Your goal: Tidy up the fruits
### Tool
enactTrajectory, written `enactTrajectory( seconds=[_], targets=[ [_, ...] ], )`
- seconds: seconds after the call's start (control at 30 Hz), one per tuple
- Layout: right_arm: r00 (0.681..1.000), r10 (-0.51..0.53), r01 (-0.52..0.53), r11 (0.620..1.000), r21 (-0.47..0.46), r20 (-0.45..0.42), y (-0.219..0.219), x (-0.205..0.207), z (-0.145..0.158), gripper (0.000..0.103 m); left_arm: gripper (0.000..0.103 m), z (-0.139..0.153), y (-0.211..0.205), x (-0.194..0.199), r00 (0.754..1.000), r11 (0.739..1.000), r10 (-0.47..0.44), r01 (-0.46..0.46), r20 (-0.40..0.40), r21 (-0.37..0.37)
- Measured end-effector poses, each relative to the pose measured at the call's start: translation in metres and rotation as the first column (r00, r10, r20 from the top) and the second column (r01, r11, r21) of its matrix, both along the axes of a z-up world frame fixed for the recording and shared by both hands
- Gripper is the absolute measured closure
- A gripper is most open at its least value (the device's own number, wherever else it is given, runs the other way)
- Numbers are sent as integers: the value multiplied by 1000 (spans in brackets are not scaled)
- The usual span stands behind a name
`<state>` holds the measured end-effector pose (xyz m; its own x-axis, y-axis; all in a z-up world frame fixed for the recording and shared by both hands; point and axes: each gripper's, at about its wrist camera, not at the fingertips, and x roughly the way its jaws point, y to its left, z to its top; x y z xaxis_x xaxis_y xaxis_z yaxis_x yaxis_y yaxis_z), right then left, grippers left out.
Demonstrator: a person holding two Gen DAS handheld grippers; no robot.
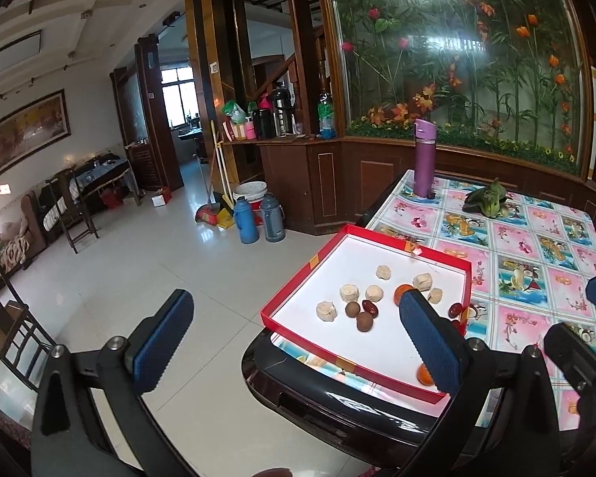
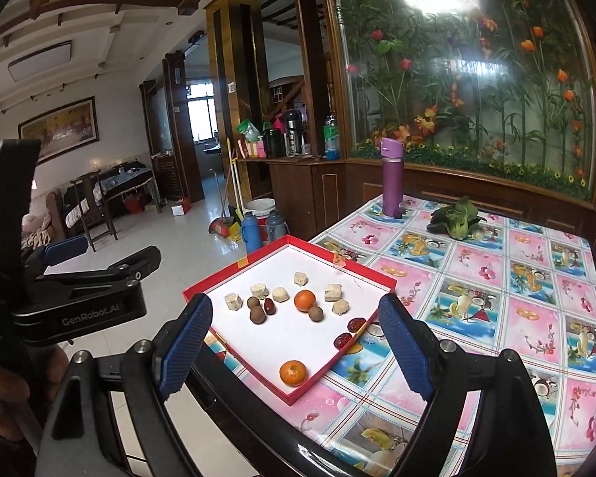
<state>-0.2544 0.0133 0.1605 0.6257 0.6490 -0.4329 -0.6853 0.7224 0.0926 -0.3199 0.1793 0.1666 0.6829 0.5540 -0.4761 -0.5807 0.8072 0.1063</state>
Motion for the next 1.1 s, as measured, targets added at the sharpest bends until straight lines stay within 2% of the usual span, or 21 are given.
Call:
enactTrajectory(
  seconds=[0.27, 1.1],
  targets=[
    [1000, -8, 8, 1000, 0, -14, 0, 3, -2, 18, 0, 1, 0, -4, 999, 999, -35, 36, 11, -22],
    [1000, 17, -16, 1000, 9, -11, 8, 7, 6, 17, 0, 6, -2, -10, 999, 998, -35, 36, 29, -45]
  ],
)
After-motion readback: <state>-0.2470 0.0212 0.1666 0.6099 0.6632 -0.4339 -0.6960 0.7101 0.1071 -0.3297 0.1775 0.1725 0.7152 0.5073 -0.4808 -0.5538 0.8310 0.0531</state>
